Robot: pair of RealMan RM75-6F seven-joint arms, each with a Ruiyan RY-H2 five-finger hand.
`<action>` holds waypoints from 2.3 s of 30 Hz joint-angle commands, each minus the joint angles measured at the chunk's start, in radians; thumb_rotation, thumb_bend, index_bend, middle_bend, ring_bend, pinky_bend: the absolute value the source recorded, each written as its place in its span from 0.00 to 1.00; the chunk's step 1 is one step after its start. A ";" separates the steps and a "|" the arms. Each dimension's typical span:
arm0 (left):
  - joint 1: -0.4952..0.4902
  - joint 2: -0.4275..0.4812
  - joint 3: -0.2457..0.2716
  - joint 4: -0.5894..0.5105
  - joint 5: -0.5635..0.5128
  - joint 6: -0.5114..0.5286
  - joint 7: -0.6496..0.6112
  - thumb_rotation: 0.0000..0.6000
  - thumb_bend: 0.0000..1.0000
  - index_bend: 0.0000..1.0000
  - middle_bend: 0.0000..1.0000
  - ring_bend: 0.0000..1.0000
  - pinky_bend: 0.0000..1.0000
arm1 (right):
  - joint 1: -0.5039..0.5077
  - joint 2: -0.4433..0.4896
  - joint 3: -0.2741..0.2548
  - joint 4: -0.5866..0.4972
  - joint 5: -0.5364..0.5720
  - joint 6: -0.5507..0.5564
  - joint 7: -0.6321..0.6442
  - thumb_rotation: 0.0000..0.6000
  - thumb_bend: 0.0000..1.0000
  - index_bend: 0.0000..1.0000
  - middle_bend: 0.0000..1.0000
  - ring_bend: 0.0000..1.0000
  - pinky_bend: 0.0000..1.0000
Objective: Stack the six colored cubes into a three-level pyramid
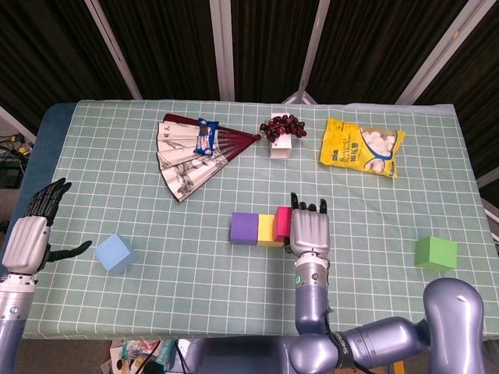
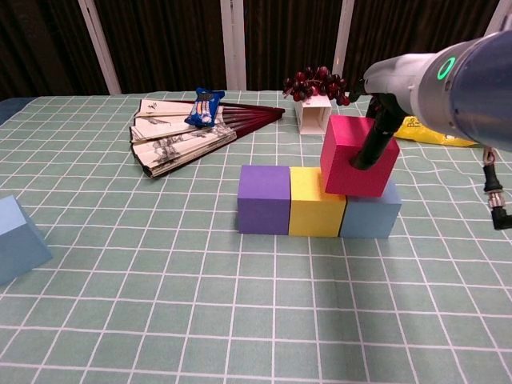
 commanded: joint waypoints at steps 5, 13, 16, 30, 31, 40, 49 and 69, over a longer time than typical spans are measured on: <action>-0.001 0.003 0.005 -0.003 -0.001 -0.010 -0.020 1.00 0.09 0.00 0.00 0.01 0.03 | 0.008 -0.021 -0.020 0.026 -0.024 -0.001 -0.008 1.00 0.38 0.00 0.36 0.21 0.00; -0.001 0.004 0.006 -0.003 0.000 -0.011 -0.021 1.00 0.09 0.00 0.00 0.01 0.03 | 0.010 -0.038 -0.008 0.044 -0.022 0.000 -0.019 1.00 0.38 0.00 0.36 0.21 0.00; -0.001 0.004 0.005 -0.002 0.000 -0.010 -0.023 1.00 0.09 0.00 0.00 0.01 0.03 | 0.011 -0.045 -0.008 0.052 -0.022 -0.002 -0.023 1.00 0.38 0.00 0.36 0.21 0.00; -0.002 0.006 0.006 0.001 -0.001 -0.014 -0.032 1.00 0.09 0.00 0.00 0.01 0.03 | 0.004 -0.062 -0.006 0.067 -0.030 0.002 -0.036 1.00 0.38 0.00 0.36 0.21 0.00; -0.002 0.006 0.006 0.000 -0.001 -0.014 -0.033 1.00 0.09 0.00 0.00 0.01 0.03 | 0.002 -0.063 -0.006 0.068 -0.032 0.002 -0.036 1.00 0.38 0.00 0.36 0.21 0.00; -0.002 0.010 0.007 -0.004 -0.001 -0.014 -0.038 1.00 0.11 0.00 0.00 0.01 0.03 | 0.001 -0.072 -0.002 0.069 -0.042 0.014 -0.044 1.00 0.38 0.00 0.36 0.21 0.00; -0.002 0.010 0.006 0.002 0.004 -0.010 -0.041 1.00 0.11 0.00 0.00 0.01 0.03 | -0.002 -0.087 0.000 0.080 -0.050 0.022 -0.047 1.00 0.38 0.00 0.36 0.21 0.00; -0.003 0.009 0.007 0.007 0.004 -0.011 -0.044 1.00 0.11 0.00 0.00 0.01 0.03 | -0.011 -0.091 0.016 0.087 -0.062 0.013 -0.061 1.00 0.38 0.00 0.36 0.21 0.00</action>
